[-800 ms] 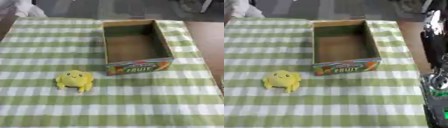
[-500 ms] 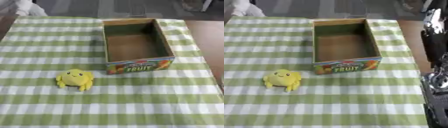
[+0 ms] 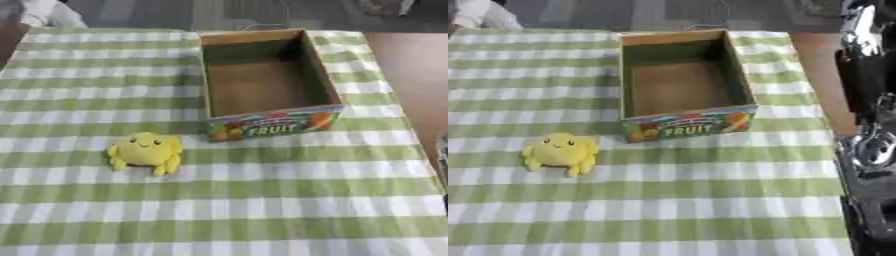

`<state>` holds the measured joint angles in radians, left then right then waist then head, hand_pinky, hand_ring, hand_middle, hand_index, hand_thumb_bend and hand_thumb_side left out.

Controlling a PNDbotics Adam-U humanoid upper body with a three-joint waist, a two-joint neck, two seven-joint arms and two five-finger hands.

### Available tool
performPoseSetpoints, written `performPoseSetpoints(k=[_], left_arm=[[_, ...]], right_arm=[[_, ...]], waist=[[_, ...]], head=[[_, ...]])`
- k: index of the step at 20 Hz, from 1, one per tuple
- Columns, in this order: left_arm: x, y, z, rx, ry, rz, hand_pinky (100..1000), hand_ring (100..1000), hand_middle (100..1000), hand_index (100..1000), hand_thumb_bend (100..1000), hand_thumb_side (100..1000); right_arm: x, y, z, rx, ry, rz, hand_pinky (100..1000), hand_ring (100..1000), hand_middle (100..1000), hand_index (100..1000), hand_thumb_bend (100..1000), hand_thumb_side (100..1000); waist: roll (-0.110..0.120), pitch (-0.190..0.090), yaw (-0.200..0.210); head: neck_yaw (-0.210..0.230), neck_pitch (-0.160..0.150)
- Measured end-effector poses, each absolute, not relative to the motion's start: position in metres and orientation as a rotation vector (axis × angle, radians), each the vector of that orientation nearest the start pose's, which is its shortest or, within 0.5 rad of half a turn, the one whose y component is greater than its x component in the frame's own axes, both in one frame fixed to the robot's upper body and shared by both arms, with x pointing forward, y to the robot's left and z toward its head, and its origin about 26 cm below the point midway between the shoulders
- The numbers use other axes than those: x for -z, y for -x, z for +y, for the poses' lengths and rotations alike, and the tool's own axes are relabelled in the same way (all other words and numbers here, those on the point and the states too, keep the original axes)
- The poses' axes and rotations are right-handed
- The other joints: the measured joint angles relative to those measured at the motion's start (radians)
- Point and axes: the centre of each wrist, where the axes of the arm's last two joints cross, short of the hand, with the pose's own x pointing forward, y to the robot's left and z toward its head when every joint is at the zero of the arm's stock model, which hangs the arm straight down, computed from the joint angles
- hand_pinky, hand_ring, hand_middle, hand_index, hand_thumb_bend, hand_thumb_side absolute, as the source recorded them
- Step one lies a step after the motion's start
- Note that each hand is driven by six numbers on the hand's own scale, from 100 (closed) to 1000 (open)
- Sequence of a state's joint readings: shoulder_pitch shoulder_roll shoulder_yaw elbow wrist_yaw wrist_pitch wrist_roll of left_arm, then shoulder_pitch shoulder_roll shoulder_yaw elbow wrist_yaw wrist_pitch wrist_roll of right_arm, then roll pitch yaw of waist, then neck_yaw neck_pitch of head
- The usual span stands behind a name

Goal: Pick up objects on the table and place them in the box.

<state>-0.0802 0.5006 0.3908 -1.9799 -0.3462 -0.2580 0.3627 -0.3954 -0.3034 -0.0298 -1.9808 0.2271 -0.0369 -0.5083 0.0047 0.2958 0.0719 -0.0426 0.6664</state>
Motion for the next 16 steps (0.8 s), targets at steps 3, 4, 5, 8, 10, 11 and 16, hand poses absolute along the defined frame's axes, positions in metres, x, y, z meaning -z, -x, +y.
performPoseSetpoints(k=[3,4,5,8,10,11,16], left_arm=[[-0.205,-0.257,0.400,-0.374,1.769,3.143,819,601,620,853,316,927],[-0.206,-0.258,0.401,-0.410,1.795,3.121,817,606,627,857,327,933],[-0.206,-0.259,0.403,-0.451,1.817,3.099,816,607,628,857,328,934],[-0.211,-0.266,0.408,-0.609,1.887,3.024,808,639,665,884,293,934],[-0.217,-0.272,0.412,-0.767,1.928,2.964,807,682,700,910,267,955],[-0.220,-0.275,0.413,-0.869,1.948,2.927,807,694,710,920,254,955],[-0.229,-0.286,0.419,-1.293,2.002,2.772,805,737,736,932,212,964]], right_arm=[[-0.224,-0.310,-0.255,0.151,0.639,-2.481,785,868,555,833,100,577],[-0.224,-0.310,-0.255,0.151,0.639,-2.481,785,868,555,833,100,577],[-0.224,-0.310,-0.255,0.151,0.639,-2.481,785,868,555,833,100,577],[-0.224,-0.310,-0.255,0.150,0.639,-2.480,786,869,554,834,100,577],[-0.224,-0.310,-0.255,0.149,0.639,-2.480,786,869,554,834,100,577],[-0.224,-0.310,-0.255,0.148,0.639,-2.479,786,869,554,834,100,578],[-0.223,-0.310,-0.255,0.143,0.638,-2.474,786,869,554,834,100,579]], waist=[[0.002,0.000,-0.004],[0.002,0.000,-0.004],[0.003,0.000,-0.004],[0.008,0.000,-0.004],[0.010,0.000,-0.004],[0.011,0.000,-0.005],[0.013,0.000,-0.010]], head=[[0.000,0.002],[0.000,0.003],[0.001,0.005],[0.002,0.009],[0.004,0.009],[0.005,0.009],[0.006,0.009]])
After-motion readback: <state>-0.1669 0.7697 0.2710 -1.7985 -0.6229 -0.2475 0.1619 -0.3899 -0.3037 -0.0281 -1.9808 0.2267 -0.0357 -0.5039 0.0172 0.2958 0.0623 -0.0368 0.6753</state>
